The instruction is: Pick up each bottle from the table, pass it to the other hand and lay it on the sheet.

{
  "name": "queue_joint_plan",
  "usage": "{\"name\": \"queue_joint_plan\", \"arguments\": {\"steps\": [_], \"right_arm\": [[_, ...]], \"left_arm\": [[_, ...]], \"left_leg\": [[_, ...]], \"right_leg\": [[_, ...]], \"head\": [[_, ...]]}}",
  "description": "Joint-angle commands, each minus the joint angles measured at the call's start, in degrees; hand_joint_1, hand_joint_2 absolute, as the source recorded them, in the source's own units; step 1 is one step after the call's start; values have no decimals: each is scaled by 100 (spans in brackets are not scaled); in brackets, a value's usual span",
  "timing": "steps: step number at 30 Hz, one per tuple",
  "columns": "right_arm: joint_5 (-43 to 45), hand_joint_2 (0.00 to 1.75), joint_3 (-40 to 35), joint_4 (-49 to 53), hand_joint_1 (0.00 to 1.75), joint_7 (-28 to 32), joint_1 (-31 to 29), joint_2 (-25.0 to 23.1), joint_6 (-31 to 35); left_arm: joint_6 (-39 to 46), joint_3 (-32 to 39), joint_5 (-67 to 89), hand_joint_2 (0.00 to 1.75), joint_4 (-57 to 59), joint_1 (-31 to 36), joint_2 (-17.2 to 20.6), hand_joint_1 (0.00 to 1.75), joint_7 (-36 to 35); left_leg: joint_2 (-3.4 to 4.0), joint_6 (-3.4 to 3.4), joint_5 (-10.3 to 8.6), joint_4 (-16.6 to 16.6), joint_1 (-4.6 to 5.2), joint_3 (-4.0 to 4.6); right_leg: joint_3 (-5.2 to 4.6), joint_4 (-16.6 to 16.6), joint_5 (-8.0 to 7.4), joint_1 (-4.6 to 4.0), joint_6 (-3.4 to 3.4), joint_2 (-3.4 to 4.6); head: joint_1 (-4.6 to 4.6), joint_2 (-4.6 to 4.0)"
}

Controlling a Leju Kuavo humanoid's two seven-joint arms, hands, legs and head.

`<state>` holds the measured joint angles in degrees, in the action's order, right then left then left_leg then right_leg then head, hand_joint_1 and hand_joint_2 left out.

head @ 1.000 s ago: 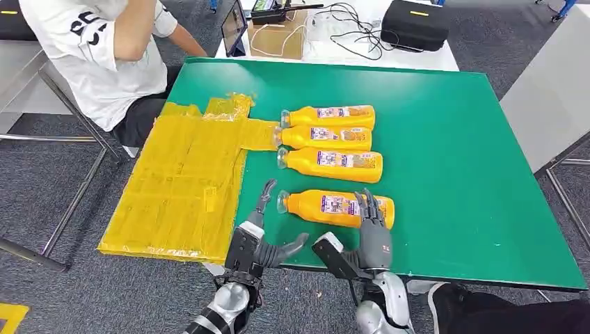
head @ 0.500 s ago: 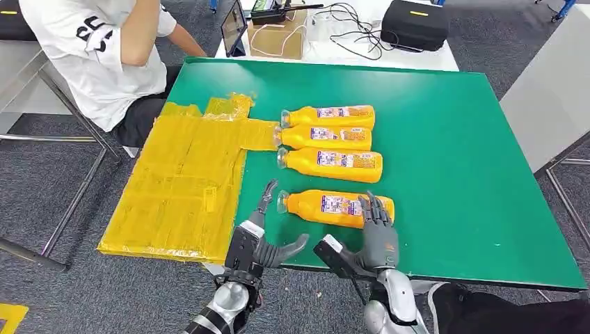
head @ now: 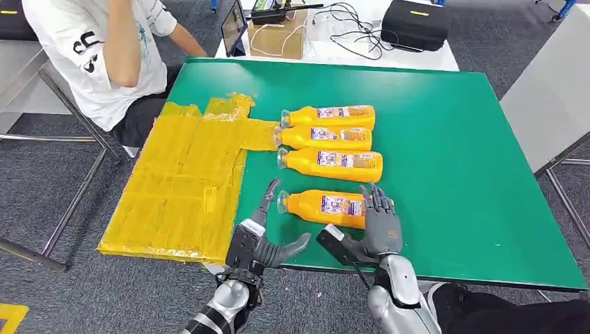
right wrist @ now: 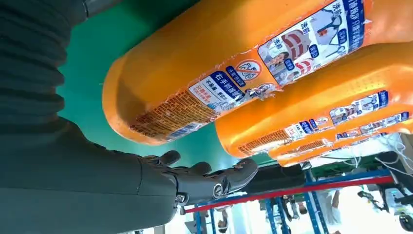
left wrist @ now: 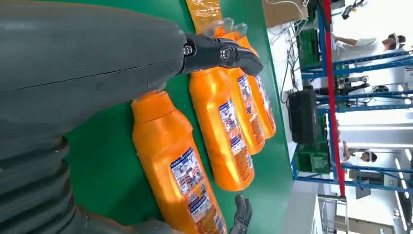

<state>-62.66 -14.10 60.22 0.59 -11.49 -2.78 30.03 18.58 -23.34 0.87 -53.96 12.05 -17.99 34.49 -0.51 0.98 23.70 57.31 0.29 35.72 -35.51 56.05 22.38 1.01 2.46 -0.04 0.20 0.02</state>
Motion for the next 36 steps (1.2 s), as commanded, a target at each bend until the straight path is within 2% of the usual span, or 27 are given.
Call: {"name": "queue_joint_plan", "arguments": {"steps": [1,7,13,14,18,20,21,22,23,27,30,31,33,36], "right_arm": [[15,175,18,-478,0,-31,-298,55,-51],[-54,175,-39,-948,0,-104,-694,64,-192],[-56,175,-96,-1864,0,-256,-1200,188,-542],[-298,175,-186,-2257,0,-559,-1460,301,-771],[-399,175,-250,-2940,0,-595,-2014,308,-1061],[-561,175,-371,-3156,0,-688,-2181,283,-1200],[-597,175,-400,-3213,24,-718,-2218,264,-1238],[-604,175,-408,-3224,122,-718,-2226,261,-1258],[-634,175,-437,-3266,134,-728,-2261,249,-1291],[-659,175,-459,-3326,138,-756,-2279,242,-1334],[-663,175,-475,-3365,157,-738,-2308,228,-1398],[-654,175,-495,-3415,157,-679,-2322,203,-1451],[-623,175,-485,-3440,141,-658,-2320,180,-1498],[-331,175,-336,-3444,136,-420,-2310,148,-1617]], "left_arm": [[-3,67,13,175,199,211,-201,0,-39],[-91,61,4,175,172,205,-201,0,-55],[-213,94,-107,175,60,161,-201,0,-47],[-224,84,-59,175,91,173,-201,0,-97],[-339,76,-65,175,164,208,-201,0,-112],[-351,82,-84,175,173,218,-201,0,-114],[-369,93,-87,175,163,219,-201,0,-115],[-370,98,-88,175,161,219,-201,0,-115],[-381,110,-89,175,157,222,-201,0,-115],[-396,119,-90,175,162,231,-201,0,-116],[-413,115,-93,175,184,247,-201,0,-116],[-432,128,-103,175,197,259,-201,0,-120],[-446,141,-104,175,203,264,-201,0,-120],[-490,199,-123,175,258,289,-201,0,-106]], "left_leg": [[0,-7,16,7,-7,-27],[10,-6,13,4,-5,-24],[9,-5,12,4,-7,-28],[4,-4,9,3,-6,-23],[9,-1,3,2,-1,-15],[15,-7,20,15,-10,-40],[6,-3,4,5,-3,-25],[2,-3,4,5,-4,-25],[6,-5,10,9,-8,-37],[0,-4,5,6,-6,-43],[-4,-3,5,6,-5,-44],[0,-2,3,4,-6,-45],[1,-1,2,3,-4,-46],[-2,0,-3,1,-4,-44]], "right_leg": [[30,3,15,-8,-10,-4],[25,0,9,-6,-8,6],[31,-3,7,-8,-8,5],[27,-3,6,-7,-7,1],[15,-1,-2,-1,-7,5],[43,3,10,-12,-14,7],[26,0,0,-4,-10,0],[28,-1,0,-5,-9,-3],[40,1,5,-9,-13,1],[47,-1,3,-8,-12,-6],[49,0,4,-7,-11,-9],[48,-1,2,-7,-10,-4],[49,-1,1,-6,-9,-6],[48,-4,-3,-5,-8,-6]], "head": [[0,-2],[0,-2],[0,-2],[0,0],[2,0],[-2,0],[0,-2],[-2,0],[0,-2],[0,-2],[0,0],[0,0],[-2,-2],[0,-2]]}}
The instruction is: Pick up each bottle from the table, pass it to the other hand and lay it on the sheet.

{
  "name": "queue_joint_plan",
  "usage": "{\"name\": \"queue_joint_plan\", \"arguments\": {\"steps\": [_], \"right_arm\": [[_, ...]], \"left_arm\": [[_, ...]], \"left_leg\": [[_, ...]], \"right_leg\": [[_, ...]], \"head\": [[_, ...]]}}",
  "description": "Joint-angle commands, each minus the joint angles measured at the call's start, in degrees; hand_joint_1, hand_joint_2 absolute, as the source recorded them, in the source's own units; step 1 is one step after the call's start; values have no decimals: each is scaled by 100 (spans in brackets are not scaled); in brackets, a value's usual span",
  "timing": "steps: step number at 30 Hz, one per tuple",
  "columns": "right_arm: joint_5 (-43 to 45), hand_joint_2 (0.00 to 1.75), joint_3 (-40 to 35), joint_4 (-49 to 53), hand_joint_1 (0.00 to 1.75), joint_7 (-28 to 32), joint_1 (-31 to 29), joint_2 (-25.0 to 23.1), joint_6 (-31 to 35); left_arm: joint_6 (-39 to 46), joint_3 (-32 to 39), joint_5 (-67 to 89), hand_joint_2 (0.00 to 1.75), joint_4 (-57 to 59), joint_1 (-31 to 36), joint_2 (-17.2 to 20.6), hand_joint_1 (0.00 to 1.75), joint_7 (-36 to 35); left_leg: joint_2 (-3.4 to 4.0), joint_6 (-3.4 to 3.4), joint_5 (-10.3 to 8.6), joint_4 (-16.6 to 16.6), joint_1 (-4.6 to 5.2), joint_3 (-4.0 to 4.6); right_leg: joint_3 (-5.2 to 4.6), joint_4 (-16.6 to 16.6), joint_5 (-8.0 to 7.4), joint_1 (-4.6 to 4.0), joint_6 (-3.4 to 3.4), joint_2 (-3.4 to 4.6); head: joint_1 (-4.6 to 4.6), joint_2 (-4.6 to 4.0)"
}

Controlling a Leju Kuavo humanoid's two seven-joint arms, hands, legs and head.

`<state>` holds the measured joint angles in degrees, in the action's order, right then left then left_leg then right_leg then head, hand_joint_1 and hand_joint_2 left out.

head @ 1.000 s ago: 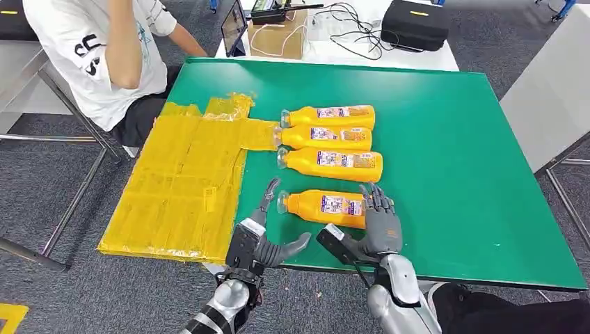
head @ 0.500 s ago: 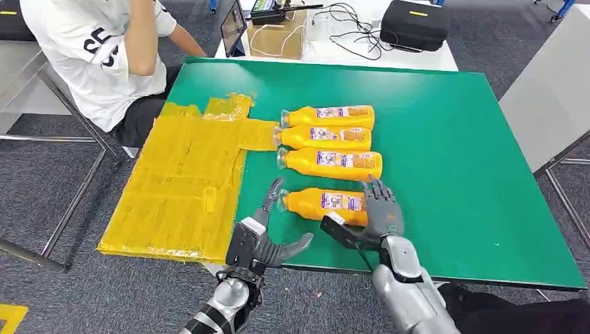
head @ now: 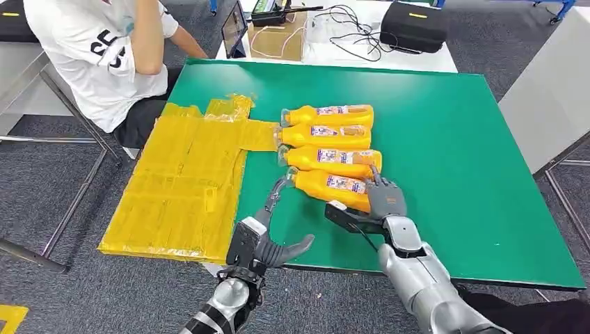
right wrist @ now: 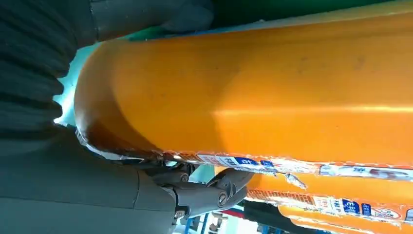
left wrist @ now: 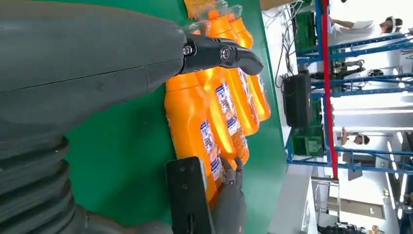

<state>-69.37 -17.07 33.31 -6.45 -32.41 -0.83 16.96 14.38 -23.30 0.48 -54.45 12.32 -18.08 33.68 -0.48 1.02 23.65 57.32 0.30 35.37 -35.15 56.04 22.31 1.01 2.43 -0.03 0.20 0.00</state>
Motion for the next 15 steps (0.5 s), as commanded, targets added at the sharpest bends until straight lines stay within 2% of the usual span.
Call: {"name": "queue_joint_plan", "arguments": {"steps": [1,2,5,7,8,10,11,13,14,15], "right_arm": [[532,175,63,-738,141,458,-210,-61,-413],[580,175,67,-718,140,518,-198,-58,-446],[858,175,79,-543,150,750,-145,-93,-530],[1163,175,134,-303,171,957,-78,-128,-476],[1450,175,279,-66,175,1191,-4,-191,-376],[2198,175,606,615,175,1632,252,-404,-212],[2751,175,792,991,152,1814,455,-555,-326],[3009,175,684,1249,155,1784,621,-642,-323],[3141,175,689,1283,175,1795,687,-718,-209],[3339,175,745,1277,175,1961,746,-867,-12]], "left_arm": [[-51,244,-92,175,338,276,-192,0,-14],[-41,273,-85,175,366,291,-192,0,-2],[23,529,31,175,489,403,-186,0,50],[253,611,326,175,497,470,-123,0,72],[400,687,421,175,504,518,-77,0,53],[661,894,595,175,559,656,15,0,40],[764,966,714,175,637,758,44,0,80],[756,1066,783,175,774,913,51,0,63],[859,1079,878,175,845,989,54,0,58],[965,1101,949,175,903,1081,54,0,85]], "left_leg": [[-4,-5,3,-1,-3,-13],[-4,-7,7,1,-7,-20],[-1,-11,14,5,-13,-37],[2,-11,11,3,-12,-42],[8,-13,14,4,-14,-45],[12,-12,9,-1,-13,-48],[17,-9,4,-4,-9,-43],[26,-9,4,-4,-8,-41],[29,-13,9,-5,-12,-46],[31,-16,15,-1,-15,-52]], "right_leg": [[15,-3,5,-4,-6,-7],[24,-3,7,-8,-9,-8],[42,-2,12,-15,-15,-8],[43,-3,8,-14,-15,-4],[44,-2,8,-16,-17,0],[45,-6,4,-15,-18,-2],[39,-5,1,-10,-13,0],[34,-2,-1,-10,-13,10],[40,-2,2,-14,-17,12],[45,0,7,-18,-20,14]], "head": [[0,0],[0,0],[0,0],[0,2],[-2,0],[-2,0],[-2,0],[-2,2],[-2,2],[-2,0]]}}
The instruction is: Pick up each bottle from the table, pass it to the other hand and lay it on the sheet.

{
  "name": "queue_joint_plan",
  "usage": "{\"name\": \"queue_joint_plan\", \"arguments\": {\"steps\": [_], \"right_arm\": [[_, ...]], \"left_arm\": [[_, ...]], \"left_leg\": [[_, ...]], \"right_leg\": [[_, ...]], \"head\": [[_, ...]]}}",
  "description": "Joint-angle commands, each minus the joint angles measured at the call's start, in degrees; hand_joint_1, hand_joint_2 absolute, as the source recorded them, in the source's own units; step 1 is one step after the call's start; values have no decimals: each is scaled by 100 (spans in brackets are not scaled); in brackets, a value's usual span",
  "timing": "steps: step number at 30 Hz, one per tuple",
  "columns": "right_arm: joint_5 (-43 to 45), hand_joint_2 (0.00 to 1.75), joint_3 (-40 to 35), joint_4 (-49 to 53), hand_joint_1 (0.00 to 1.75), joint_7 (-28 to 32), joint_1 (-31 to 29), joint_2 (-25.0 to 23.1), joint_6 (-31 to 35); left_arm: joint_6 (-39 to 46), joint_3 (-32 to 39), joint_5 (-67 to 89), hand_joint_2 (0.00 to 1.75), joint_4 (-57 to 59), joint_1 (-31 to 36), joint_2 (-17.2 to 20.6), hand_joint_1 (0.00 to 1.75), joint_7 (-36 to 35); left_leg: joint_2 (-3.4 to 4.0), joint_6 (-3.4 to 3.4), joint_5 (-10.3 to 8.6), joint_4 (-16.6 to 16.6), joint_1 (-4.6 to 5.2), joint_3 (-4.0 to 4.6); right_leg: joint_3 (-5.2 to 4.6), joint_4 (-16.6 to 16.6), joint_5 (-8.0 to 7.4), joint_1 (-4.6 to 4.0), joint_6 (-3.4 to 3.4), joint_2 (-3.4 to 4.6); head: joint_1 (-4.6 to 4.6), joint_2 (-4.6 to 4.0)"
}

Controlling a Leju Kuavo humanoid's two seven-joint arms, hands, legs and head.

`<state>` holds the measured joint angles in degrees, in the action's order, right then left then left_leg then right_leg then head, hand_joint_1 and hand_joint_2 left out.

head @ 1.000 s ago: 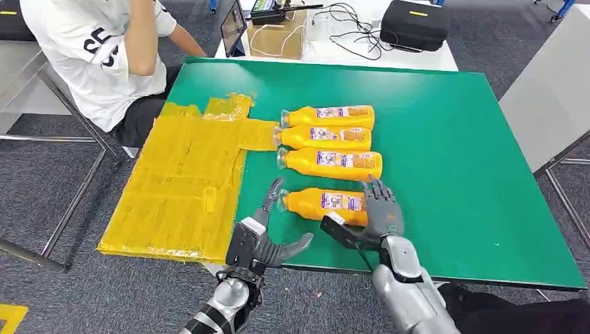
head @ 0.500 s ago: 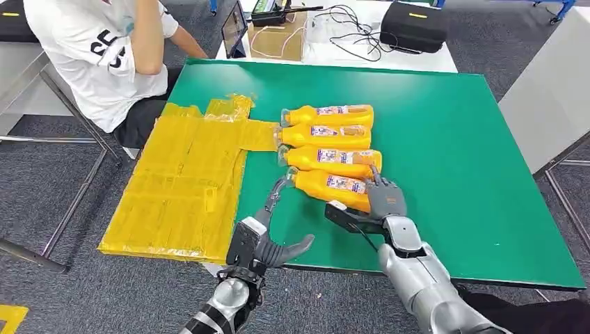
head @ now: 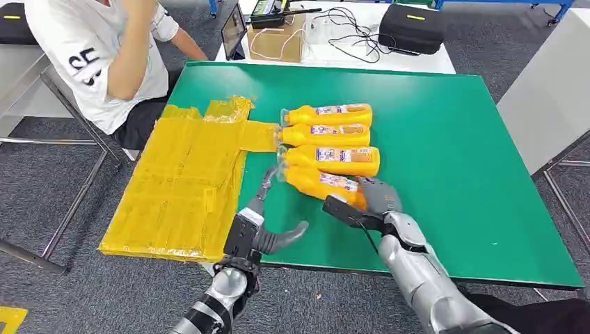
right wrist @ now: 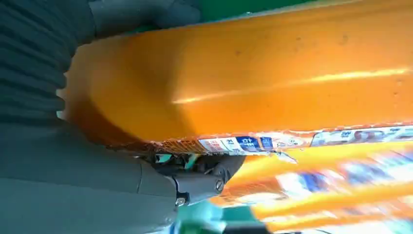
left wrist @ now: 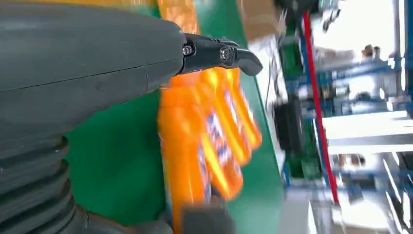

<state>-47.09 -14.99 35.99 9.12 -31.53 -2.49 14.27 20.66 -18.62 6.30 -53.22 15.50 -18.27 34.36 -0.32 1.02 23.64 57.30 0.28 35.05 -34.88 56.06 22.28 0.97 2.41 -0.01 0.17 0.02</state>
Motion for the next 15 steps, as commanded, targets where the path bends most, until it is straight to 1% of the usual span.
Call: {"name": "queue_joint_plan", "arguments": {"steps": [1,3,5,6,7,10,11,13,15], "right_arm": [[1318,175,556,958,175,517,695,-846,267],[1789,175,489,875,175,870,787,-1168,516],[2280,175,409,874,175,1028,831,-1287,507],[2351,175,389,895,175,1062,850,-1307,530],[2489,175,318,923,175,1096,868,-1315,573],[2685,175,249,915,175,1140,840,-1299,575],[2744,175,225,864,175,1131,796,-1284,573],[2775,175,205,821,175,1137,760,-1273,555],[2881,175,125,647,175,1227,648,-1268,577]], "left_arm": [[448,624,463,175,836,854,94,0,-10],[544,640,575,175,906,1032,149,0,-70],[434,664,550,175,888,1062,183,0,-119],[381,669,527,175,870,1053,192,0,-134],[234,685,445,175,812,1013,197,0,-177],[-23,682,295,175,733,953,213,0,-247],[-174,680,196,175,712,933,216,0,-297],[-292,669,129,175,713,930,220,0,-333],[-697,648,-157,175,716,941,227,0,-430]], "left_leg": [[4,-12,9,-2,-7,-12],[-9,-10,5,0,-9,2],[-7,-6,3,0,-9,15],[7,-10,12,1,-13,2],[9,-8,10,-1,-11,7],[-11,-6,5,-2,-6,14],[-2,-10,14,3,-11,5],[-7,-5,4,-1,-3,25],[-2,-8,10,3,-7,18]], "right_leg": [[9,1,9,-8,-14,1],[1,1,7,-9,-10,1],[-11,5,5,-7,-7,9],[0,3,10,-11,-11,20],[-7,2,8,-9,-9,19],[-9,4,11,-4,-9,3],[0,4,15,-9,-13,12],[-19,4,7,0,-7,10],[-13,5,11,-5,-11,10]], "head": [[2,-2],[0,-2],[0,-2],[0,-2],[2,-2],[0,-2],[0,-2],[-2,-2],[-2,-2]]}}
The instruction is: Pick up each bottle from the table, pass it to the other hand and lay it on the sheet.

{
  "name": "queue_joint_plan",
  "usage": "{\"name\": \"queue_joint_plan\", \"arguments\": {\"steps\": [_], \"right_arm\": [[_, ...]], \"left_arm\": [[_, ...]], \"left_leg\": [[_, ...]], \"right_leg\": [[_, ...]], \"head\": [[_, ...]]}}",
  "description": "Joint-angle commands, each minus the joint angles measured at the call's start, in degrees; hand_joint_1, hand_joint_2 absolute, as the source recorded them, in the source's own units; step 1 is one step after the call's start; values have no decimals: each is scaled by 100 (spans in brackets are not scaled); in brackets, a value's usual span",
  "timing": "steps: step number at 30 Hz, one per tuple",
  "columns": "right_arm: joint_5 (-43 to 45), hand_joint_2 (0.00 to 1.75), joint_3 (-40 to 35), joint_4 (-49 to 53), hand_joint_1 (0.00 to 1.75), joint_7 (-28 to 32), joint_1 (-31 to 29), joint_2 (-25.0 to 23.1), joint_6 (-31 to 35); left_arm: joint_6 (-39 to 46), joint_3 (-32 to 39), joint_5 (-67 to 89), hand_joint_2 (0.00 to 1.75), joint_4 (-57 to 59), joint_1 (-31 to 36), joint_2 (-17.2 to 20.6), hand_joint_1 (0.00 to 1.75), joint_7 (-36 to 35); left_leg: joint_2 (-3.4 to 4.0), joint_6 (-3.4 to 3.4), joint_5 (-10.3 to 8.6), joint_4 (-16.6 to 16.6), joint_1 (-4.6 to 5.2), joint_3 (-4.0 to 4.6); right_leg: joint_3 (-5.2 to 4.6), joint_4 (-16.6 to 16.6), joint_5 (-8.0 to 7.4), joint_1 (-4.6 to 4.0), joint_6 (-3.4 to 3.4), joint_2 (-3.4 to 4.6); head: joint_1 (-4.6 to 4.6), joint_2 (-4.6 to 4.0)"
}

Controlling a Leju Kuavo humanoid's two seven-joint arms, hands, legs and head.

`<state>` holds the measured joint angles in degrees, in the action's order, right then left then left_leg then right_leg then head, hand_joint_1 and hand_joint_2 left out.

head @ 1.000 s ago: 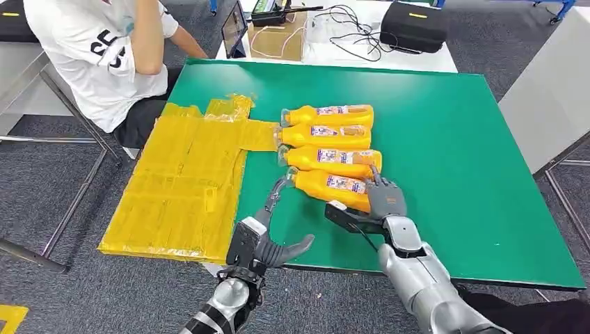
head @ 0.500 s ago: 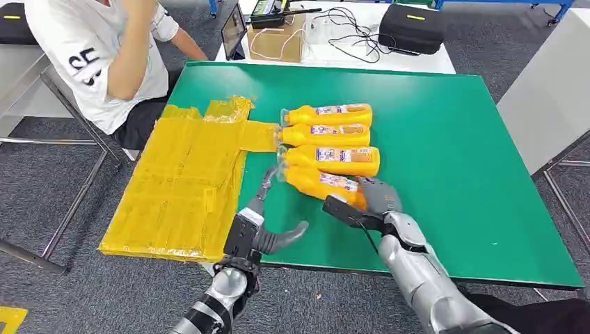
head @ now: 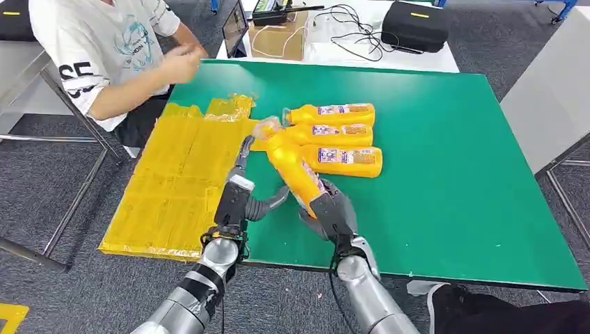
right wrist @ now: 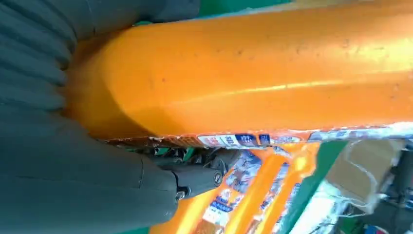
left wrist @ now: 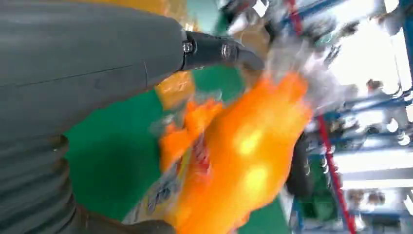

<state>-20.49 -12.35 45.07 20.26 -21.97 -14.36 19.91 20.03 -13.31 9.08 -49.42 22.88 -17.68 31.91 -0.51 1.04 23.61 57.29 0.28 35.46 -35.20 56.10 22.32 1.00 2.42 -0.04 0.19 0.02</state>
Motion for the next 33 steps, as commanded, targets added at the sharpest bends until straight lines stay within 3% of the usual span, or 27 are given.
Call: {"name": "queue_joint_plan", "arguments": {"steps": [1,6,12,17,28,33], "right_arm": [[282,175,-160,-301,175,155,-341,-87,-13],[330,175,-403,-515,175,247,-497,-71,-58],[373,175,-533,-561,175,305,-496,-38,-152],[379,175,-570,-576,175,305,-492,-51,-175],[503,175,-964,-543,175,231,-356,-326,-254],[528,175,-1078,-627,175,245,-385,-369,-243]], "left_arm": [[-904,113,-623,175,331,202,163,0,-254],[-2304,-103,-1449,175,320,171,277,0,-649],[-2997,-253,-1904,175,241,100,352,0,-794],[-2976,-320,-1900,175,184,80,351,0,-789],[-1376,-316,-1238,175,681,375,219,0,-363],[-1124,-223,-1170,175,1024,554,210,0,-342]], "left_leg": [[12,-11,16,6,-9,-26],[10,-8,9,0,-3,-18],[10,-8,11,-2,-4,-23],[12,-7,11,-1,-3,-22],[5,-14,19,5,-13,-32],[0,-6,6,-1,-5,-14]], "right_leg": [[25,3,11,-10,-14,8],[17,-2,5,-5,-10,10],[20,-3,8,-6,-10,8],[19,-2,6,-5,-8,11],[33,-1,16,-15,-17,1],[11,-1,6,-6,-7,-1]], "head": [[-4,-2],[-4,-2],[-2,-2],[-2,-2],[-4,-2],[-4,-2]]}}
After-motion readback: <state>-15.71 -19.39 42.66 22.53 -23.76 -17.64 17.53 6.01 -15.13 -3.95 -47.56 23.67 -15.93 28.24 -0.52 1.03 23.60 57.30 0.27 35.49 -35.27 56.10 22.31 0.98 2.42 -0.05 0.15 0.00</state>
